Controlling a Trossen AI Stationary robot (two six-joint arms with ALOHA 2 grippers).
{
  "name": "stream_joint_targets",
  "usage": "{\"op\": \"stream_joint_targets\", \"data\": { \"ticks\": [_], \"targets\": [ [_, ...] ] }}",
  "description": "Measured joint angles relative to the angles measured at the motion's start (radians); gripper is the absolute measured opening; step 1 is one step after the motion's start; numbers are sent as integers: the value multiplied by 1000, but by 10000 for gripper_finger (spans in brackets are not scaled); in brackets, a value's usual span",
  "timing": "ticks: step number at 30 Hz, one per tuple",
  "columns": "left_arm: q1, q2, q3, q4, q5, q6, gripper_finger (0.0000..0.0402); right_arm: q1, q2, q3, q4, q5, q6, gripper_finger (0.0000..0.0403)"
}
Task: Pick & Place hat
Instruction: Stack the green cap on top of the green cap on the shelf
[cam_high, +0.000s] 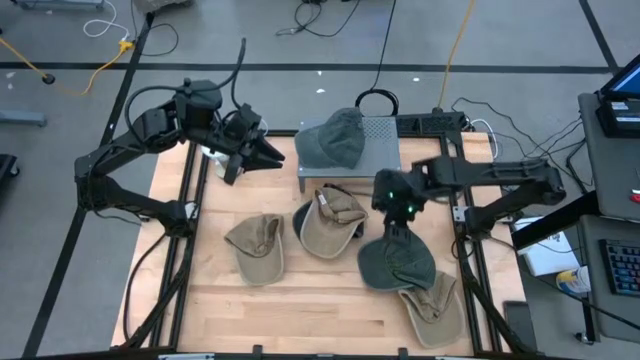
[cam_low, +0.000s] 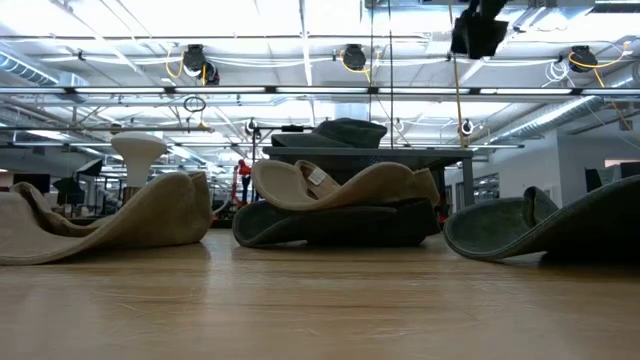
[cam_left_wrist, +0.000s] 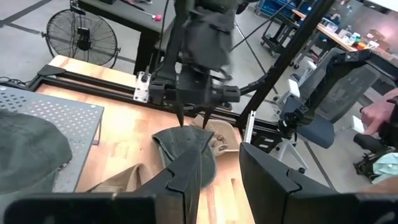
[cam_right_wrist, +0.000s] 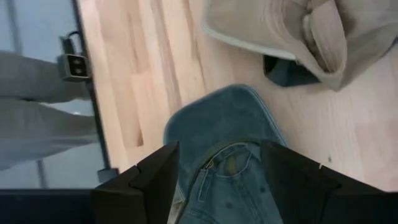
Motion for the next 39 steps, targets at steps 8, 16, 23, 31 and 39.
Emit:
{"op": "stream_joint_targets", "data": {
  "ticks": [8,16,23,31,39],
  "targets": [
    [-14,0,0,0,0,0,115,268,0,0,-9,152,280,213],
    [-14,0,0,0,0,0,115,491,14,0,69,268,500,212],
    [-14,0,0,0,0,0,115,583,147,0,134,283,483,212],
    [-14,0,0,0,1,0,115,627,330,0,96,390,414,212],
    [-14,0,0,-18,27,6,115,629,462,0,56,463,391,212]
  ]
}}
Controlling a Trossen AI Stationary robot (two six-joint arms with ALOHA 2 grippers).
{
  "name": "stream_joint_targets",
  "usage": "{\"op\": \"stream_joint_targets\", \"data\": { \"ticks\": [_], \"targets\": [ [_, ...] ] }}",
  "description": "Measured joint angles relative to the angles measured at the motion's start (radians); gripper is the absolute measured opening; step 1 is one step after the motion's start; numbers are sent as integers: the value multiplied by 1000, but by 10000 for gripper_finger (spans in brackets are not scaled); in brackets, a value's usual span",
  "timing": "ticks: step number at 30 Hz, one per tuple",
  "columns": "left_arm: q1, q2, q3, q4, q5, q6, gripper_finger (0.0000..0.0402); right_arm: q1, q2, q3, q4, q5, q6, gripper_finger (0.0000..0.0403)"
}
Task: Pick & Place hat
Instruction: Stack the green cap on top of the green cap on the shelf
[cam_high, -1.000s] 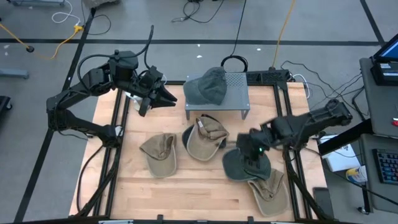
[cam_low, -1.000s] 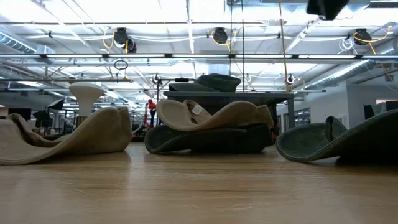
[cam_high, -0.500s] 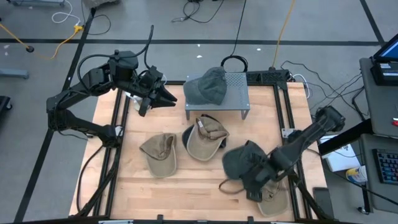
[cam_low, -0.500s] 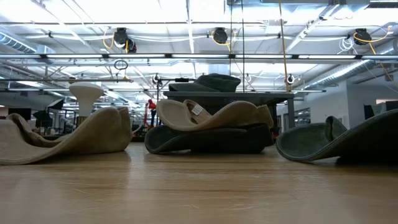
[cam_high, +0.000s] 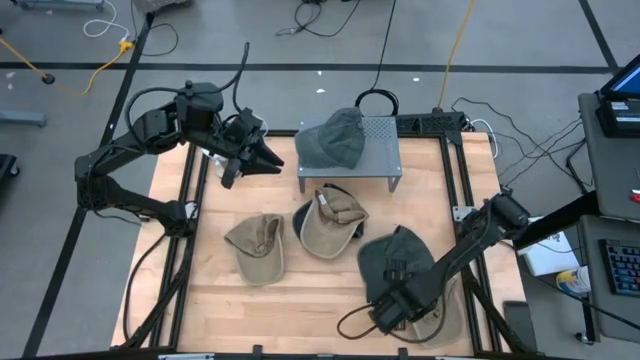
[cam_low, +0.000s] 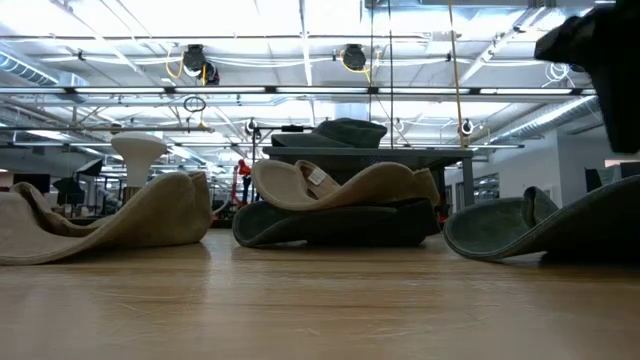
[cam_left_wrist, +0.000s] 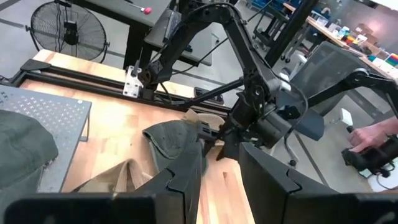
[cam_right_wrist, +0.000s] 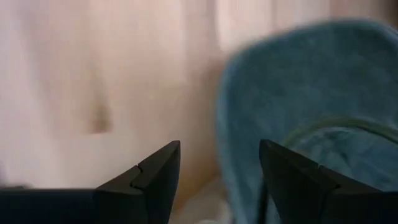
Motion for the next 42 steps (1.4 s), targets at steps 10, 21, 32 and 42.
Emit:
{"op": "stream_joint_targets", "data": {
  "ticks": [10,21,32,42],
  "targets": [
    [0,0,0,-72,2,3,115,0,105,0,-42,80,9,200],
    [-1,0,0,-88,2,3,115,-2,76,0,-42,94,0,13],
    [-1,0,0,-86,-9,66,115,-73,-236,0,-158,164,-48,5],
    [-1,0,0,-85,-110,36,115,-245,-508,0,-259,186,-72,5]
  ]
}}
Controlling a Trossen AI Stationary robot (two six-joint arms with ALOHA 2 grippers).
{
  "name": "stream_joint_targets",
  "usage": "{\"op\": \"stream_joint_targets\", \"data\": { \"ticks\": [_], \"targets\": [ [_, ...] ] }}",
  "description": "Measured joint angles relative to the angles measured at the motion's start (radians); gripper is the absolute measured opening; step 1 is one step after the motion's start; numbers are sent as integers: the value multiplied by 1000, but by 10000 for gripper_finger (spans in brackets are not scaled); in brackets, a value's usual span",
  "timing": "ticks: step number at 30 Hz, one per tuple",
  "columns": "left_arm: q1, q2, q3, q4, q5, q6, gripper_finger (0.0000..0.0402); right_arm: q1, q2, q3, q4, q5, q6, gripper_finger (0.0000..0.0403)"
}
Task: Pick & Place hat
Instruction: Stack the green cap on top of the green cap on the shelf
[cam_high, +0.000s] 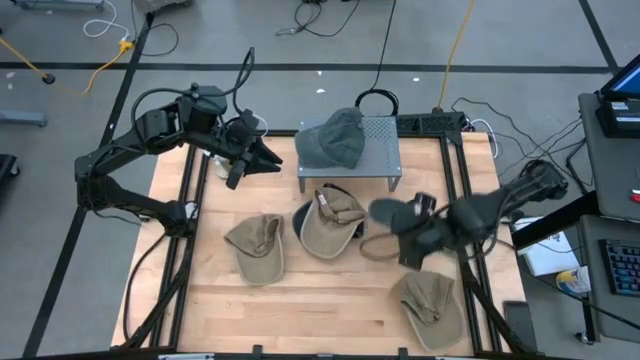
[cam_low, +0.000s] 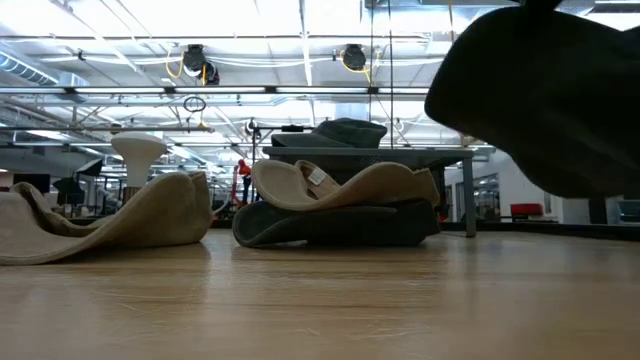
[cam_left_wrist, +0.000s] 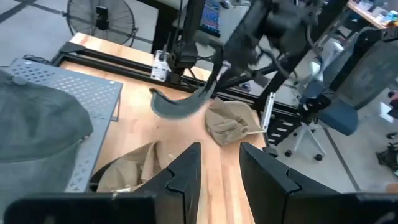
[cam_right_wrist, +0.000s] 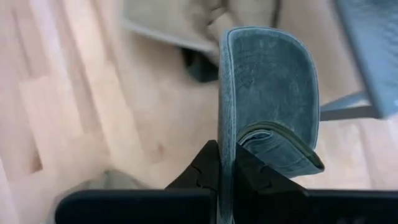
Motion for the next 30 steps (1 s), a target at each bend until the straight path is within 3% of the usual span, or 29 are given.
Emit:
{"op": "stream_joint_targets", "data": {
  "ticks": [8,14,23,30],
  "targets": [
    [0,0,0,0,-47,-1,115,-133,-155,0,8,-2,-68,5],
    [0,0,0,0,-103,-3,115,-204,-238,0,77,-3,-212,10],
    [0,0,0,105,-121,-40,115,-293,-324,0,409,-15,-548,8],
    [0,0,0,244,-118,-74,115,-357,-334,0,682,-160,-780,8]
  ]
}}
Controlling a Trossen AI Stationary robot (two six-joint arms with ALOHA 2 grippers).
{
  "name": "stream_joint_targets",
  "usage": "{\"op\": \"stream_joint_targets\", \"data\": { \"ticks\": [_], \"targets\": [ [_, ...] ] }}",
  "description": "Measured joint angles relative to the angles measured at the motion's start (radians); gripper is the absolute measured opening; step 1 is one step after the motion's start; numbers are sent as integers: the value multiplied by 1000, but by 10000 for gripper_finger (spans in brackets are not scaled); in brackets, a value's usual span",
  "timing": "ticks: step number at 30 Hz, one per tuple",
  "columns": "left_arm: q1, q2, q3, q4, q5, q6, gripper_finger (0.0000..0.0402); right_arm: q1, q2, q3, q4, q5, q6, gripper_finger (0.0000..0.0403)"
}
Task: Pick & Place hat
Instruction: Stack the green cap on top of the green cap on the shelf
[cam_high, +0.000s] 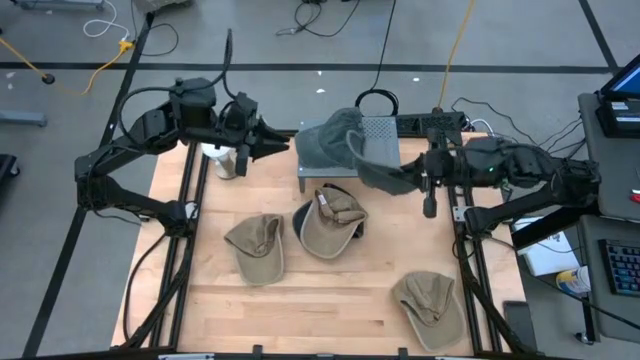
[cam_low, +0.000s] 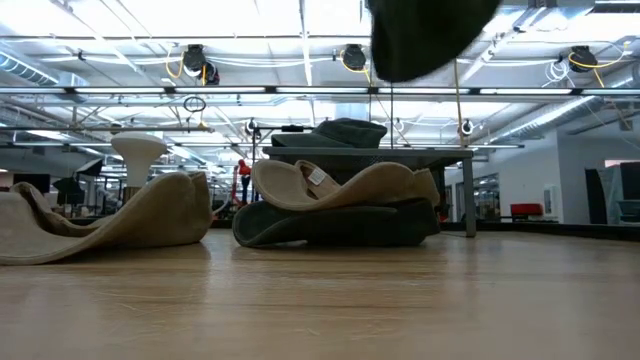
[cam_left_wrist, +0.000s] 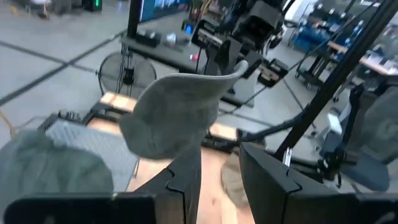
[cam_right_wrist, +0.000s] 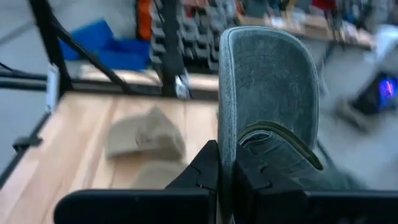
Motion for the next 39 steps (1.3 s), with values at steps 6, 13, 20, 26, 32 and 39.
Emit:
{"op": "stream_joint_targets", "data": {
  "ticks": [6,13,20,26,32,39],
  "targets": [
    [0,0,0,98,84,0,115,-49,4,0,192,-163,-93,8],
    [-5,0,0,195,206,-31,115,-98,5,0,373,-450,-57,8],
    [-59,0,0,287,237,-20,115,-114,4,0,558,-693,52,8],
    [-94,0,0,360,186,-39,119,-113,35,0,700,-743,132,8],
    [-111,0,0,384,171,-72,166,-114,123,0,805,-816,218,8],
    [-147,0,0,383,172,-49,222,-128,216,0,878,-817,250,8]
  ]
}}
